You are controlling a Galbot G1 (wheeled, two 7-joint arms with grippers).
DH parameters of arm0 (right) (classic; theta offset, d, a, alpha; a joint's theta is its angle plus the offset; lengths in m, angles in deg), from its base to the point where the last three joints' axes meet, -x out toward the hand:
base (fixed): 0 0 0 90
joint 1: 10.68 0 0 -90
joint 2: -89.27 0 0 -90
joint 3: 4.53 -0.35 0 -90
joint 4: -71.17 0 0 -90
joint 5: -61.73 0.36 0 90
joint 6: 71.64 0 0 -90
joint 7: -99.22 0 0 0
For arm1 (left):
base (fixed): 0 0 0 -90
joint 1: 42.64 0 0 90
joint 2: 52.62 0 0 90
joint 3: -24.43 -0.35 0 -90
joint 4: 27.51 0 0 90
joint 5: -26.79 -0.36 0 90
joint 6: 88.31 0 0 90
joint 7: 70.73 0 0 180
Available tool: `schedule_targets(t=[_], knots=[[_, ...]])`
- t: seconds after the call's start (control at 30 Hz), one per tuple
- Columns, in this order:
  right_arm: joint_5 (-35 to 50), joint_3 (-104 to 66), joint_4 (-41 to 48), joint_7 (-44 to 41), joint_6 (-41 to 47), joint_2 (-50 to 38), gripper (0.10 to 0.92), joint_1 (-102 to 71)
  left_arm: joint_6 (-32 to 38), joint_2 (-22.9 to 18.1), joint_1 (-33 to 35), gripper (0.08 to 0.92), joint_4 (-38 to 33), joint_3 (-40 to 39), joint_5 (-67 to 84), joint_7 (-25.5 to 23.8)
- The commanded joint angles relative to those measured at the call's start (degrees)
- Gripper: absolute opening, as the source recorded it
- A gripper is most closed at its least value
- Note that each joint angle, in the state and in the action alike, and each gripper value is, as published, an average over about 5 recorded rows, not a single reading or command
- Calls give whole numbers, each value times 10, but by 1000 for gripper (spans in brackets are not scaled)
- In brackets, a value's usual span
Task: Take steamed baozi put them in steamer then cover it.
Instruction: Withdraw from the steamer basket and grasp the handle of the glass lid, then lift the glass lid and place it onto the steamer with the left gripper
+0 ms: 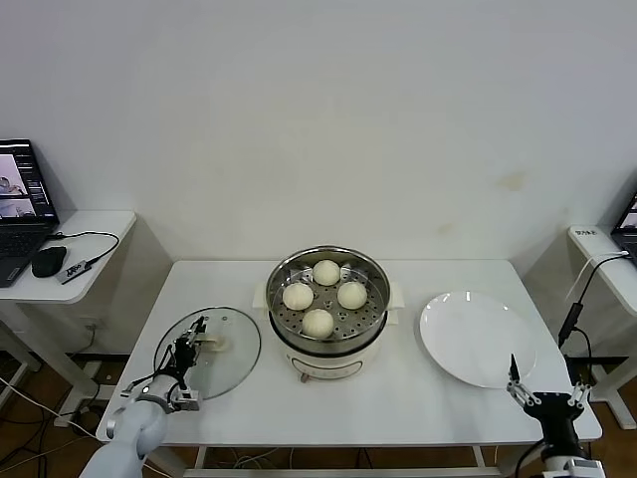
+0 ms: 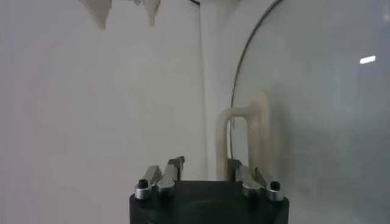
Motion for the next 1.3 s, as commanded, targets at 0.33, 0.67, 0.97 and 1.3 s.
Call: schedule_targets(t=[0.33, 0.67, 0.97, 1.3], knots=[[-6, 14, -4, -3, -4, -8, 823, 0, -68, 25, 77, 148, -156, 42, 43, 0], [-24, 40, 10, -1, 3, -20, 823, 1, -142, 70, 131, 148, -328, 117, 57, -76], [-42, 54, 23, -2, -4, -20, 823, 5, -223, 128, 121, 149, -426, 124, 163, -162], [-86, 66, 1, -2, -2, -7, 823, -2, -308, 126, 38, 148, -460, -101, 177, -163]])
